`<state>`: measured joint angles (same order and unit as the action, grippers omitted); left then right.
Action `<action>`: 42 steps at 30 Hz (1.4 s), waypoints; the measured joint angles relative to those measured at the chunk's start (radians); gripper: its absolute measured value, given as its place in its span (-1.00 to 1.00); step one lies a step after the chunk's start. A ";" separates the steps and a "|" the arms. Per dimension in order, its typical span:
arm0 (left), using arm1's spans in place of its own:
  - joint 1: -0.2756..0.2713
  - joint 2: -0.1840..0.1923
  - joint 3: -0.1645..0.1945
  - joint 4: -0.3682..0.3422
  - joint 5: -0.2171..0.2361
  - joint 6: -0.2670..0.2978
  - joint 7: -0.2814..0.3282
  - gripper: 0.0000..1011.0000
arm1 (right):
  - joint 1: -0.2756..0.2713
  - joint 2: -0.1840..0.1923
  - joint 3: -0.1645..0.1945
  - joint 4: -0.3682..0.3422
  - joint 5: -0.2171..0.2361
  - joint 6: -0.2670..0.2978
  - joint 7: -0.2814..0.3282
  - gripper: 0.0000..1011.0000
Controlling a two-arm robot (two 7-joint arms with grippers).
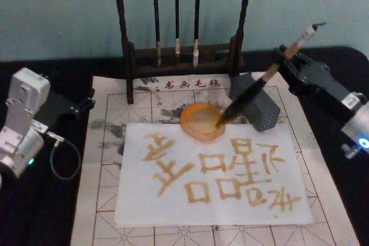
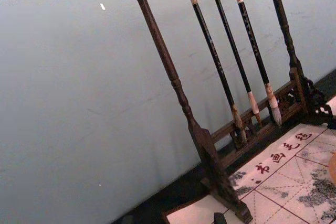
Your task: Pick up the brush from the inkstone, write on the paper, then place the brush back to its original position.
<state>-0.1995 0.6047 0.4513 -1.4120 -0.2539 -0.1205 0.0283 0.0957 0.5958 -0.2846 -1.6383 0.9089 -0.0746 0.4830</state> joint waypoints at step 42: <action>0.000 0.000 0.000 0.000 0.000 0.000 0.000 0.98 | -0.179 0.102 0.114 -0.023 -0.227 -0.166 0.188 -0.61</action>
<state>-0.1995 0.6047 0.4513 -1.4120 -0.2539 -0.1205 0.0283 -0.0834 0.6979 -0.1701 -1.6613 0.6822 -0.2405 0.6707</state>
